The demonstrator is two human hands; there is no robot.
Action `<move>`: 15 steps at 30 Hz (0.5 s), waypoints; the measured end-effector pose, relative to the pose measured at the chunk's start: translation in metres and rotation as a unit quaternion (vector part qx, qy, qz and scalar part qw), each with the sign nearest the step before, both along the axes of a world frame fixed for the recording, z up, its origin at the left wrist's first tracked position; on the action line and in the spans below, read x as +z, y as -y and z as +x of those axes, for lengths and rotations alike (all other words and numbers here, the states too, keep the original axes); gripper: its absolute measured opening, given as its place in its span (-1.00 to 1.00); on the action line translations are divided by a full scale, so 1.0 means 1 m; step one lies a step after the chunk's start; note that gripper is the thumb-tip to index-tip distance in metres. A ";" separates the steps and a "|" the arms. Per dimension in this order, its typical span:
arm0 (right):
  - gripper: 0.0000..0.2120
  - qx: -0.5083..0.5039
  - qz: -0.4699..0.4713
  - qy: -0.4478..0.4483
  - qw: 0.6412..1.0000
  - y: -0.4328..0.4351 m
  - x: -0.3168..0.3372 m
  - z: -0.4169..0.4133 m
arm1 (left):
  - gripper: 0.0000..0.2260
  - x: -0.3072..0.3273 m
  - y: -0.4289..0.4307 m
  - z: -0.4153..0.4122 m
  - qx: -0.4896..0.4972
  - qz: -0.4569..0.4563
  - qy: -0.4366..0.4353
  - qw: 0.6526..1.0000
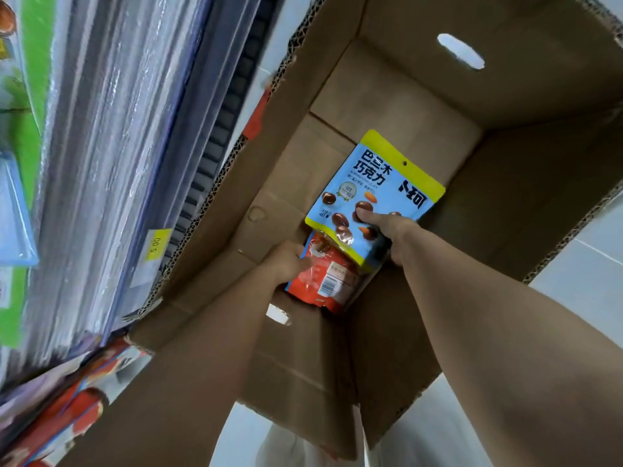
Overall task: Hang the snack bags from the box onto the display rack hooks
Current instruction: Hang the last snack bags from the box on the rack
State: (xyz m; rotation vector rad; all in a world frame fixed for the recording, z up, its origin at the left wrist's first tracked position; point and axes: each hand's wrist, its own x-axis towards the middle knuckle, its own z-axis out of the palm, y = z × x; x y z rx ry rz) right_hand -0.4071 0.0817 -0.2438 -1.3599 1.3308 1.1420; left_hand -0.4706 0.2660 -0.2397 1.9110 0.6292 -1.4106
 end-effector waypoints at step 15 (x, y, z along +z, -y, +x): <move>-0.70 0.249 -0.149 0.186 0.939 0.000 0.241 0.048 | -0.83 0.234 0.014 0.063 0.142 -0.008 0.123 0.982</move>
